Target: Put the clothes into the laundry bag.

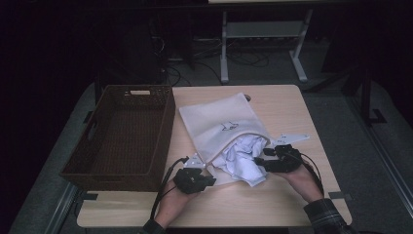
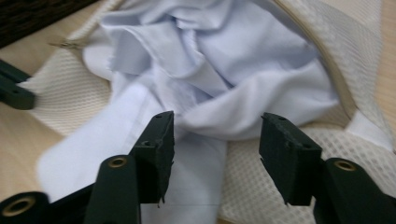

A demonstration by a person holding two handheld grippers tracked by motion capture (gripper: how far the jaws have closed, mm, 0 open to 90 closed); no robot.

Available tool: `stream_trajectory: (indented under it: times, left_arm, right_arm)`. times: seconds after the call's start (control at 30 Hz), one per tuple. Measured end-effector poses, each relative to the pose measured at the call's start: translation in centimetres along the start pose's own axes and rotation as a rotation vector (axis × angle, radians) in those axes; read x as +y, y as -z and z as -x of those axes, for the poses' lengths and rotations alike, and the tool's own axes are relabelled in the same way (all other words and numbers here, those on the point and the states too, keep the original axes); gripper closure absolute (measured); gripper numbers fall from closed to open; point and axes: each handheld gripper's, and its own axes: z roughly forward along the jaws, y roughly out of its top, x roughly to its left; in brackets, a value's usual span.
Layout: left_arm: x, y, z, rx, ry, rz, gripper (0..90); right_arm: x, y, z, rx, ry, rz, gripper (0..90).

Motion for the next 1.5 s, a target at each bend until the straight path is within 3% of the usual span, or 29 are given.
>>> stream_trajectory:
  times: [0.13,0.2,0.3,0.37,0.4,0.43,0.7,0.73,0.77,0.87,0.9,1.03,1.13,1.2,1.27,1.3,1.5]
  left_arm:
    - [0.0,0.0,0.0,0.001,0.000,-0.003,86.0]
    - [0.0,0.0,0.0,0.001,0.000,-0.006,86.0]
    - [-0.1,-0.1,0.0,0.001,0.000,-0.008,86.1]
    - [-0.1,-0.1,0.0,0.001,0.001,-0.010,86.1]
    - [-0.1,-0.1,0.0,0.001,0.001,-0.010,86.1]
    - [-0.1,-0.1,0.0,0.001,0.001,-0.011,86.1]
    - [0.0,-0.3,0.1,-0.013,-0.012,-0.029,86.1]
    - [-0.1,-0.3,0.1,-0.013,-0.010,-0.027,86.1]
    - [-0.1,-0.3,0.0,-0.015,-0.008,-0.027,86.1]
    - [-0.1,-0.3,0.0,-0.017,-0.008,-0.025,86.0]
    - [-0.1,-0.3,0.0,-0.017,-0.009,-0.025,86.0]
    - [-0.1,-0.3,0.1,-0.011,-0.012,-0.026,86.0]
    - [0.0,-0.3,0.1,-0.011,-0.013,-0.028,86.0]
    - [-0.1,-0.3,0.1,-0.012,-0.011,-0.029,86.0]
    - [-0.1,-0.3,0.1,-0.013,-0.011,-0.029,86.0]
    - [-0.1,-0.3,0.1,-0.013,-0.011,-0.031,86.1]
    - [-0.1,-0.3,0.1,-0.013,-0.010,-0.037,86.1]
  right_arm:
    - [-0.3,-0.9,0.4,0.025,-0.021,-0.012,46.2]
    - [-0.2,-1.5,0.3,0.032,-0.014,-0.014,51.4]
    - [0.2,-2.2,0.3,0.026,-0.014,-0.001,73.5]
    - [0.3,-2.7,0.4,0.032,-0.019,-0.014,81.9]
    - [0.3,-2.7,0.4,0.032,-0.019,-0.014,81.9]
    - [0.3,-3.2,0.3,0.034,-0.010,-0.020,88.8]
    - [1.6,-4.0,-0.1,0.008,0.013,0.006,89.1]
    - [1.9,-3.8,-0.1,0.003,0.011,0.016,86.3]
    - [2.2,-2.9,0.0,0.013,0.015,0.016,76.1]
    - [2.0,-1.9,0.1,0.027,0.017,0.012,68.8]
    - [1.6,-0.9,0.3,0.055,0.008,0.027,60.7]
    - [0.9,-0.5,0.0,0.081,0.025,-0.007,58.1]
    - [0.9,-0.8,-0.1,0.078,0.038,-0.016,58.2]
    - [1.1,-2.1,-0.5,0.077,0.057,-0.043,60.0]
    - [1.0,-3.0,-0.7,0.073,0.066,-0.078,66.5]
    - [1.1,-3.5,-1.0,0.039,0.084,-0.080,76.3]
    - [2.5,-3.6,-1.2,0.010,0.078,-0.027,80.0]
